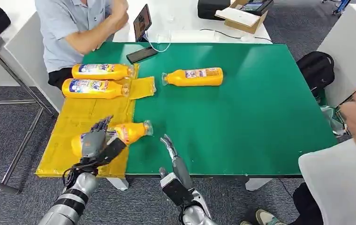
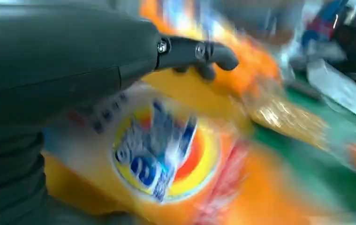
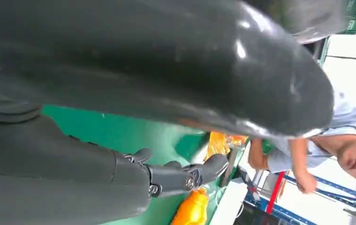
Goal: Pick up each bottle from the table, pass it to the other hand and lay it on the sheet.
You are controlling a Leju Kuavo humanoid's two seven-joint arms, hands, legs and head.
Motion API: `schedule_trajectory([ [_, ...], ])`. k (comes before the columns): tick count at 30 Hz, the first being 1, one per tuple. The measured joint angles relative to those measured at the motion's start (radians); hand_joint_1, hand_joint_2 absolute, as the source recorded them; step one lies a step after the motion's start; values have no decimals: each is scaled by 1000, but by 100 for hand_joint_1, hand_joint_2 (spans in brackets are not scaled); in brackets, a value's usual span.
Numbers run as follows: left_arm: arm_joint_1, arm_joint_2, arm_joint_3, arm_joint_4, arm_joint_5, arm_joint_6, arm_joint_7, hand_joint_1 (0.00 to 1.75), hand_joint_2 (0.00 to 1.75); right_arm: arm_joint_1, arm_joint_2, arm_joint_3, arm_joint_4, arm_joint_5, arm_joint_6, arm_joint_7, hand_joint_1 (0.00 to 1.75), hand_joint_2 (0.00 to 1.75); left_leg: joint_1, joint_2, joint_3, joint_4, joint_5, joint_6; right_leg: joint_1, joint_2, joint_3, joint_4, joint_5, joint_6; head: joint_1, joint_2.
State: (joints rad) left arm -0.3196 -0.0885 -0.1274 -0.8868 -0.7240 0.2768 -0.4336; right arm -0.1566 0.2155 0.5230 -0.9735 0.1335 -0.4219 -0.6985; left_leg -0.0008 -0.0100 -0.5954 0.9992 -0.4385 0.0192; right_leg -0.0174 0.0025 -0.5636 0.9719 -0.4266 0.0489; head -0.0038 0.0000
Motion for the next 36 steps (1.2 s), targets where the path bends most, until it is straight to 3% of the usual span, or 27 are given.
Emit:
schedule_trajectory([
  [6,102,0,-46,-161,240,-79,-56,0,175,0,0,0,14,-7,0,0,0,0,0,1,-4,0,0,0,0,0,-4,-1,0,0,0,0],
  [16,210,-44,-44,-439,669,-43,-101,0,175,3,-1,0,29,-4,-28,0,0,0,0,1,-5,0,0,0,0,0,-6,-1,0,0,0,0],
  [21,279,-77,-37,-583,942,-122,-87,0,175,9,-14,0,18,44,-119,0,0,0,0,1,-6,0,-1,0,0,0,-7,-1,0,0,0,0],
  [24,311,-89,-38,-635,970,-115,-97,0,175,7,-38,0,4,135,-221,0,0,0,0,1,-6,0,-1,0,0,0,-7,-1,0,0,0,0],
  [28,337,-95,-39,-673,974,-109,-107,0,175,4,-66,-10,-4,163,-238,0,0,0,0,1,-6,0,-1,0,0,0,-7,-1,0,0,0,0],
  [29,339,-97,-39,-679,972,-100,-110,0,175,4,-70,-12,-5,181,-245,0,0,175,0,1,-6,0,-1,0,0,0,-7,-1,0,0,0,0],
  [32,352,-100,-40,-696,924,-17,-137,0,175,2,-72,-71,-5,430,-267,29,0,175,0,1,-6,0,-1,0,0,0,-7,-1,0,0,-1,0],
  [33,358,-100,-42,-701,907,9,-145,0,175,0,-72,-98,-5,515,-269,50,0,0,0,1,-6,0,-1,0,0,0,-7,-1,0,0,0,0],
  [36,377,-101,-50,-723,859,64,-162,0,175,-26,-89,-172,-2,677,-270,135,0,0,0,0,-6,0,0,0,0,0,-7,-1,0,0,-1,0],
])
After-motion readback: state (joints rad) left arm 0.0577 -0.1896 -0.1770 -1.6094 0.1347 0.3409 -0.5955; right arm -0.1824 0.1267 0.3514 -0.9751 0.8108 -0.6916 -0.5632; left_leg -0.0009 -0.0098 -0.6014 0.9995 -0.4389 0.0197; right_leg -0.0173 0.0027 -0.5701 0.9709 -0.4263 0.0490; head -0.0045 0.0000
